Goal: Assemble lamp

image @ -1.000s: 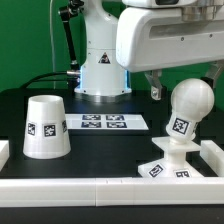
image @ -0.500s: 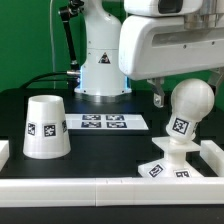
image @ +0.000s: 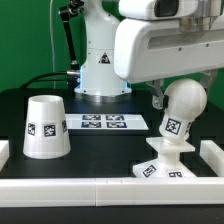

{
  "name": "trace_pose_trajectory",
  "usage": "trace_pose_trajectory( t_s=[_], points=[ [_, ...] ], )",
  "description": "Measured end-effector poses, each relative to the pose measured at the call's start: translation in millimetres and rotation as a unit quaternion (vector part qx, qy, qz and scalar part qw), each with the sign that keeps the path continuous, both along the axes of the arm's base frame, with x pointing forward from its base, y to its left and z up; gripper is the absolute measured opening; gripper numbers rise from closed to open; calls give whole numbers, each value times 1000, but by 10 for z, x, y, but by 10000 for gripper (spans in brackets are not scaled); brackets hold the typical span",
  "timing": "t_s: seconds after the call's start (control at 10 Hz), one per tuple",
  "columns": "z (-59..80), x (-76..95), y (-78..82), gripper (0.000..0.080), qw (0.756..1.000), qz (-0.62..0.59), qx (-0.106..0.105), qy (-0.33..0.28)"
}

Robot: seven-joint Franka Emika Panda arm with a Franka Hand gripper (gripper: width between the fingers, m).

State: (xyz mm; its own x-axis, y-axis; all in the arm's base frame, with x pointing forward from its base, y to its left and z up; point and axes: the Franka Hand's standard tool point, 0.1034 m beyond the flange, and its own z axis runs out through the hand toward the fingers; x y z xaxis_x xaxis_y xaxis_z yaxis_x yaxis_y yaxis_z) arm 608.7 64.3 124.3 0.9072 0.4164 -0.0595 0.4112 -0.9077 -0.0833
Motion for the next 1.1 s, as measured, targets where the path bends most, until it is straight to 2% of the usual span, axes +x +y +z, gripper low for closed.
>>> trace_pose_trajectory(
  t_s=[0.1, 0.4, 0.6, 0.9, 1.1],
  points=[
    [-5, 5, -28, 576, 1000, 10, 1, -3],
    [-14, -17, -45, 576, 997, 71, 7, -30],
    [-11, -16, -55, 576, 997, 69, 7, -29],
    [-12, -12, -46, 576, 1000, -13, 6, -26],
    [-8, 38, -25, 577, 989, -139, 27, -35]
  ],
)
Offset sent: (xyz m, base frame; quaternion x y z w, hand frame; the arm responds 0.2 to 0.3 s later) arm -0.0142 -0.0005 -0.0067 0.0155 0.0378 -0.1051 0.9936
